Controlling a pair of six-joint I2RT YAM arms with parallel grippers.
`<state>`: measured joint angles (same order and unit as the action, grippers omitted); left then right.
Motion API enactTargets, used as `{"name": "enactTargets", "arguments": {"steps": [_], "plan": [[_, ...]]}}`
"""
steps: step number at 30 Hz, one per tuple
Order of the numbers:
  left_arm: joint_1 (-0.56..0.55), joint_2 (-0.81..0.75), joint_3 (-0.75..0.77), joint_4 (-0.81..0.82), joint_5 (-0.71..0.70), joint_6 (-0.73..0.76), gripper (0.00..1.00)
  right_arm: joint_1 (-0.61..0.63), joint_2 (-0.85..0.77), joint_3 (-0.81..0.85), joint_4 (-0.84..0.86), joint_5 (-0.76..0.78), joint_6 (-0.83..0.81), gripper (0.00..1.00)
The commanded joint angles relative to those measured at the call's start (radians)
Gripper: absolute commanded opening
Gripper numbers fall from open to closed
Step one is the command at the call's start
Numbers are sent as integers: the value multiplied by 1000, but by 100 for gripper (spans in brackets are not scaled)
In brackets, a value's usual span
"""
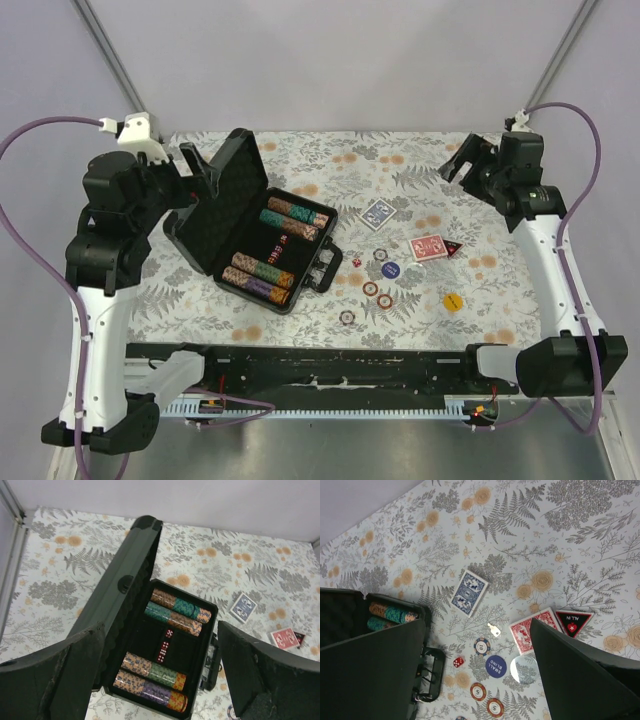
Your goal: Pack up texas hold em set
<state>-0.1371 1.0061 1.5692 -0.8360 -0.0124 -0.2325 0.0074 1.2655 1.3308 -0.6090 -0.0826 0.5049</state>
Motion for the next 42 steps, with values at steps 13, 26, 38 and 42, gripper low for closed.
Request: {"name": "enactTargets", "arguments": {"steps": [13, 26, 38, 42], "plan": [[-2, -64, -253, 173, 611, 47, 96, 228, 242, 1, 23, 190, 35, 95], [-2, -98, -374, 218, 545, -10, 94, 422, 738, 303, -4, 595, 308, 98], [-4, -146, -419, 219, 470, -18, 94, 448, 925, 442, -87, 715, 466, 98], [-2, -155, -423, 212, 451, -19, 93, 448, 982, 499, -141, 712, 510, 98]]}}
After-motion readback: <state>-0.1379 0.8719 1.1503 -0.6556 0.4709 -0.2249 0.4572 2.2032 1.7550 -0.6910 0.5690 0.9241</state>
